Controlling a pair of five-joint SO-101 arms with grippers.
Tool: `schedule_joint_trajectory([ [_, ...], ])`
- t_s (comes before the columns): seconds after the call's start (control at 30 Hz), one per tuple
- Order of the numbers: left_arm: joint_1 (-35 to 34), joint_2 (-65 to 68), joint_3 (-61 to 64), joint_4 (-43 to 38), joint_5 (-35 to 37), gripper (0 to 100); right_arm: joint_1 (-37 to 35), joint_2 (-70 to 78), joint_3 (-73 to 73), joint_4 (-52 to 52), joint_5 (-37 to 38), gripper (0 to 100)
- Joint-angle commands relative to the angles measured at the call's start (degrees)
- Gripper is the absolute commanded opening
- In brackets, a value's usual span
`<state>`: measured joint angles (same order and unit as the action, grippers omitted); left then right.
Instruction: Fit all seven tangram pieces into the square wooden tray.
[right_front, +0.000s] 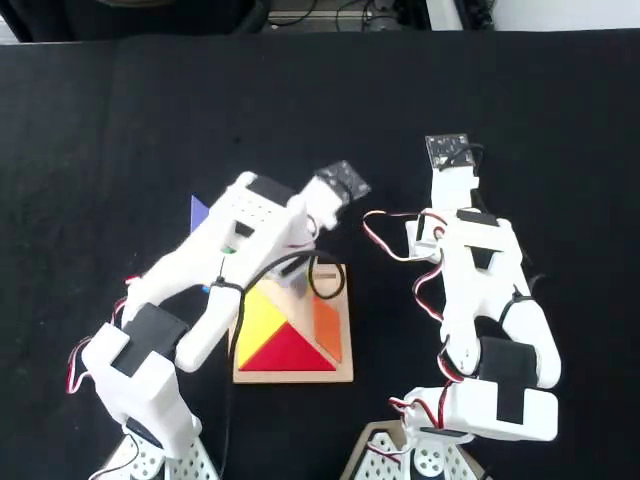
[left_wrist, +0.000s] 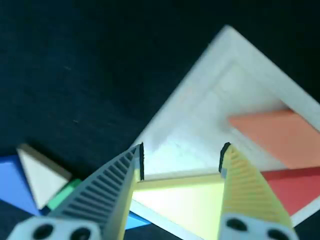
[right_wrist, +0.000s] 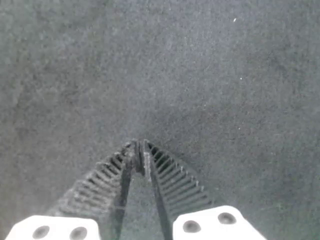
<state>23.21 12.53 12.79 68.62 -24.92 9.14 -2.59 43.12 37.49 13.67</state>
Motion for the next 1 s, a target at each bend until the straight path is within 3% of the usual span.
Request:
schedule_joint_trajectory([
  [0.0, -0.8, -0.9, -8.0, 4.1, -0.4, 26, -1.0, 0.0, -2.3, -0.4, 0.1, 1.1],
  [0.3, -5.1, -1.6, -10.9, 4.8, 1.4, 26, -1.0, 0.0, -2.3, -0.4, 0.1, 1.1],
  [0.57, 2.8, 1.2, -8.0, 2.7, 6.9, 26, -1.0, 0.0, -2.3, -0.4, 0.1, 1.1],
  [0.77, 3.0, 1.2, -2.4, -4.0, 7.0, 26, -1.0, 0.0, -2.3, -0.4, 0.1, 1.1],
  [0.97, 3.3, 1.0, -0.6, -4.4, 6.9, 26, -1.0, 0.0, -2.3, -0.4, 0.1, 1.1],
])
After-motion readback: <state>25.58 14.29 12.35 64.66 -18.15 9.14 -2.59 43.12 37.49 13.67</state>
